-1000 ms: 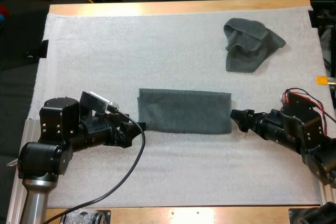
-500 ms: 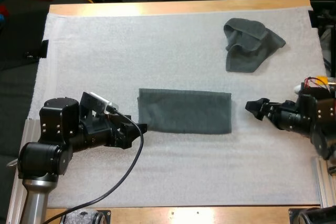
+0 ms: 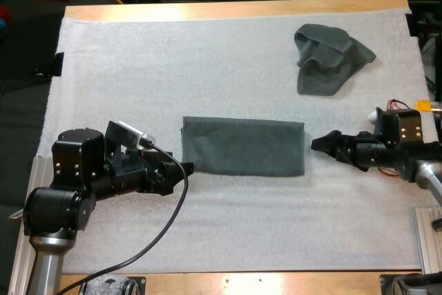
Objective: Pick towel from pile, fold and stack
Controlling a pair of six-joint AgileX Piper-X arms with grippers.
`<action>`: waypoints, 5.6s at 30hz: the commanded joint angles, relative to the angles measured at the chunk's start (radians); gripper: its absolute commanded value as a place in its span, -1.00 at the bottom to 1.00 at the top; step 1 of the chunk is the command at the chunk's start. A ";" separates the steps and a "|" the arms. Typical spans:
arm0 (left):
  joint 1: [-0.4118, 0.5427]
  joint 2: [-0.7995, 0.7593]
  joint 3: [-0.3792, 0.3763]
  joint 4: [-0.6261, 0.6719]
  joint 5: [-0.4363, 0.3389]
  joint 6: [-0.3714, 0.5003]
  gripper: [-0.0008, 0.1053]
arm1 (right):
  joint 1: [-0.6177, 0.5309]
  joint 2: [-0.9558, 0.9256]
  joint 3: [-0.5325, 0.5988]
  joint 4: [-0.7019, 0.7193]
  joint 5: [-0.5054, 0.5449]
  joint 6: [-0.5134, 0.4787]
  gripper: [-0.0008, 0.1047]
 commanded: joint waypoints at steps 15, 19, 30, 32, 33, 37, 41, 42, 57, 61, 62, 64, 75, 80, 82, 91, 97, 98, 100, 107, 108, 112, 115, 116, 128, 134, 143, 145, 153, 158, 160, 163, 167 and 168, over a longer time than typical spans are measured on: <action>0.001 -0.002 -0.005 -0.003 0.015 -0.003 0.13 | 0.044 0.170 -0.008 -0.235 -0.031 0.220 0.54; 0.001 -0.002 -0.005 -0.003 0.015 -0.003 0.13 | 0.097 0.207 -0.008 -0.267 0.046 0.295 0.54; 0.001 -0.002 -0.005 0.007 0.015 -0.003 0.13 | 0.260 0.296 -0.008 -0.340 0.051 0.398 0.54; 0.001 -0.002 -0.005 0.007 0.015 -0.003 0.13 | 0.283 0.303 -0.008 -0.343 0.051 0.408 0.54; 0.001 -0.002 -0.005 0.007 0.015 -0.003 0.13 | 0.297 0.309 -0.008 -0.346 0.048 0.410 0.54; 0.001 -0.002 -0.005 0.009 0.015 -0.003 0.13 | 0.335 0.323 -0.008 -0.347 0.039 0.412 0.54; 0.001 -0.002 -0.005 0.017 0.015 -0.003 0.13 | 0.350 0.325 -0.008 -0.347 0.043 0.412 0.51; 0.001 -0.002 -0.005 0.021 0.015 -0.003 0.13 | 0.350 0.325 -0.008 -0.347 0.043 0.412 0.44; 0.001 -0.002 -0.005 0.056 0.015 -0.003 0.13 | 0.352 0.325 -0.008 -0.336 0.042 0.407 -0.78; 0.001 -0.002 -0.005 0.056 0.015 -0.003 0.13 | 0.354 0.308 -0.008 -0.330 0.039 0.366 -0.97; 0.001 -0.002 -0.005 0.056 0.015 -0.003 0.13 | 0.354 0.297 -0.008 -0.328 0.043 0.359 -0.98; 0.001 -0.002 -0.005 0.056 0.015 -0.003 0.13 | 0.354 0.270 -0.008 -0.328 0.063 0.355 -0.97; 0.001 -0.002 -0.005 0.056 0.015 -0.003 0.13 | 0.349 0.113 -0.008 -0.209 0.224 0.337 -0.97; 0.001 -0.002 -0.005 0.056 0.015 -0.003 0.13 | 0.349 0.064 -0.029 -0.077 0.309 0.279 -0.97; 0.001 -0.002 -0.005 0.056 0.015 -0.003 0.13 | 0.349 0.052 -0.047 -0.002 0.348 0.233 -0.97; 0.001 -0.002 -0.005 0.072 0.015 -0.003 0.13 | 0.349 0.024 -0.167 0.350 0.599 -0.019 -0.97; 0.001 -0.002 -0.005 0.090 0.015 -0.003 0.13 | 0.349 0.024 -0.231 0.493 0.758 -0.128 -0.97; 0.001 -0.002 -0.005 0.093 0.015 -0.003 0.13 | 0.349 0.024 -0.242 0.500 0.761 -0.148 -0.97; 0.001 -0.002 -0.005 0.094 0.015 -0.003 0.13 | 0.349 0.024 -0.258 0.506 0.762 -0.151 -0.97; 0.001 -0.002 -0.005 0.094 0.015 -0.003 0.13 | 0.384 0.024 -0.307 0.467 0.637 -0.090 -0.97; 0.001 -0.002 -0.005 0.094 0.015 -0.003 0.13 | 0.393 0.024 -0.306 0.447 0.611 -0.058 -0.97; 0.001 -0.002 -0.005 0.094 0.015 -0.003 0.13 | 0.429 0.046 -0.306 0.372 0.532 0.037 -0.97; 0.001 -0.002 -0.005 0.094 0.015 -0.003 0.13 | 0.465 0.085 -0.306 0.312 0.466 0.105 -0.97; 0.001 -0.002 -0.005 0.094 0.015 -0.003 0.13 | 0.479 0.102 -0.306 0.293 0.454 0.130 -0.97; 0.001 -0.002 -0.005 0.094 0.015 -0.003 0.13 | 0.535 0.210 -0.306 0.113 0.345 0.318 -0.97; 0.001 -0.002 -0.005 0.094 0.015 -0.003 0.13 | 0.535 0.237 -0.306 0.069 0.308 0.327 -0.95; 0.001 -0.002 -0.005 0.094 0.015 -0.003 0.13 | 0.535 0.283 -0.306 0.042 0.251 0.327 -0.83; 0.001 -0.002 -0.005 0.094 0.015 -0.003 0.13 | 0.535 0.286 -0.306 0.034 0.240 0.327 -0.83; 0.001 -0.002 -0.005 0.094 0.015 -0.003 0.13 | 0.535 0.286 -0.306 -0.003 0.178 0.322 -0.52; 0.001 -0.002 -0.005 0.094 0.015 -0.003 0.13 | 0.535 0.286 -0.306 -0.028 0.116 0.322 0.03; 0.001 -0.002 -0.005 0.094 0.015 -0.003 0.13 | 0.535 0.286 -0.306 -0.033 0.102 0.322 0.14; 0.001 -0.002 -0.005 0.094 0.015 -0.003 0.13 | 0.541 0.286 -0.306 -0.048 0.079 0.322 0.17; 0.001 -0.002 -0.005 0.094 0.015 -0.003 0.13 | 0.578 0.286 -0.306 -0.079 0.089 0.322 0.17; 0.001 -0.002 -0.005 0.094 0.015 -0.003 0.13 | 0.592 0.286 -0.306 -0.088 0.089 0.322 0.17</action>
